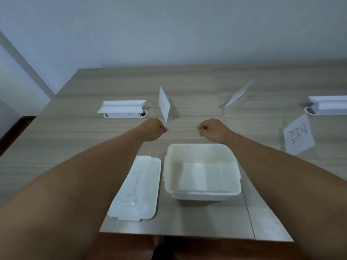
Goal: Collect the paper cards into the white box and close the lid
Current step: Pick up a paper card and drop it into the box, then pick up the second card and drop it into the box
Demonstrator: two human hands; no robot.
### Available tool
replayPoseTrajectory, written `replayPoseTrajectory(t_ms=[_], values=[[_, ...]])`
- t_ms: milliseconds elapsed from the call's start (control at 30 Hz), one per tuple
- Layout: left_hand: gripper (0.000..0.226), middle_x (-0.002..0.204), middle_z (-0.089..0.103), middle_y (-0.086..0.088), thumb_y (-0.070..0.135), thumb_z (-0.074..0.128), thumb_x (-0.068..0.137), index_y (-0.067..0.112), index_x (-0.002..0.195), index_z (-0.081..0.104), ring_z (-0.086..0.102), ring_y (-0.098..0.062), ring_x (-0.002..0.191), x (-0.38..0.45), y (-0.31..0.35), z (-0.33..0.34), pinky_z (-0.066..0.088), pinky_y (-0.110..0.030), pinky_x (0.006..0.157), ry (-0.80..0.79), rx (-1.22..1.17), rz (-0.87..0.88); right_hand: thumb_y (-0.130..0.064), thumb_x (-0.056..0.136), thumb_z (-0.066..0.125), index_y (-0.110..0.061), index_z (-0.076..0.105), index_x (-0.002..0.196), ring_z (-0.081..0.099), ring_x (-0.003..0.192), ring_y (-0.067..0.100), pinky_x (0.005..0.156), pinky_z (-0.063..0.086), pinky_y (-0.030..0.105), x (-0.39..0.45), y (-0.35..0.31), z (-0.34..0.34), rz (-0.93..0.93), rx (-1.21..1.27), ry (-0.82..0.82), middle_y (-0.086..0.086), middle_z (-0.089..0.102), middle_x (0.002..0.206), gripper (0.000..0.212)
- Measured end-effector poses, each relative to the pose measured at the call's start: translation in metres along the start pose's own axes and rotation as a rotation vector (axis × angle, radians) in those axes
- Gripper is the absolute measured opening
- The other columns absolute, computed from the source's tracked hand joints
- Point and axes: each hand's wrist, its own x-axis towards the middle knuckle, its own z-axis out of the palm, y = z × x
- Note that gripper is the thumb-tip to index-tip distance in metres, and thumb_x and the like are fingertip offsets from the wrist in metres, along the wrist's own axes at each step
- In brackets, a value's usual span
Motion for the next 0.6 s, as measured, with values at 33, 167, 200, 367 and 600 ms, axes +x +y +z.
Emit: replayPoseTrajectory(t_ms=[33,167,200,367,600], values=[[0.048,0.078,0.062,-0.014,0.038,0.048,0.096,-0.001,0.073,0.062,0.06,-0.031,0.083,0.015,-0.01,-0.012,0.045,-0.035,0.078,-0.001,0.019,-0.007,-0.015,0.089,0.056,-0.012,0.071,0.11,0.061,0.111,0.02,0.087,0.041,0.02,0.018,-0.008,0.002,0.016,0.02,0.018,0.004,0.067,0.121,0.027],[0.043,0.118,0.066,-0.015,0.037,0.046,0.098,0.003,0.111,0.07,0.061,-0.033,0.109,0.068,-0.04,-0.046,0.047,-0.037,0.093,0.003,0.046,-0.026,-0.017,0.088,0.057,-0.013,0.065,0.121,0.059,0.116,0.021,0.092,0.041,0.022,0.083,-0.032,0.019,0.074,0.018,0.028,0.006,0.063,0.129,0.034],[0.043,0.123,0.065,-0.015,0.035,0.046,0.098,0.003,0.115,0.068,0.06,-0.032,0.112,0.083,-0.05,-0.05,0.046,-0.037,0.096,0.001,0.037,-0.02,-0.018,0.087,0.057,-0.013,0.064,0.122,0.058,0.117,0.022,0.095,0.041,0.024,0.1,-0.039,0.026,0.093,-0.003,0.027,0.007,0.063,0.129,0.035],[0.05,0.152,0.043,-0.011,0.036,0.043,0.1,0.008,0.142,0.047,0.041,-0.029,0.138,0.153,-0.096,-0.049,0.033,-0.036,0.111,-0.067,-0.007,-0.035,-0.018,0.087,0.056,-0.011,0.055,0.131,0.056,0.12,0.023,0.091,0.04,0.023,0.179,-0.069,0.06,0.182,0.034,0.055,0.007,0.06,0.132,0.045],[0.056,0.158,0.033,-0.009,0.039,0.041,0.1,0.013,0.149,0.035,0.031,-0.028,0.145,0.221,-0.139,-0.026,0.025,-0.038,0.118,-0.175,-0.043,-0.03,-0.024,0.09,0.055,-0.003,0.056,0.124,0.057,0.116,0.029,0.085,0.043,0.028,0.263,-0.086,0.095,0.341,0.163,0.156,0.012,0.06,0.125,0.04]])
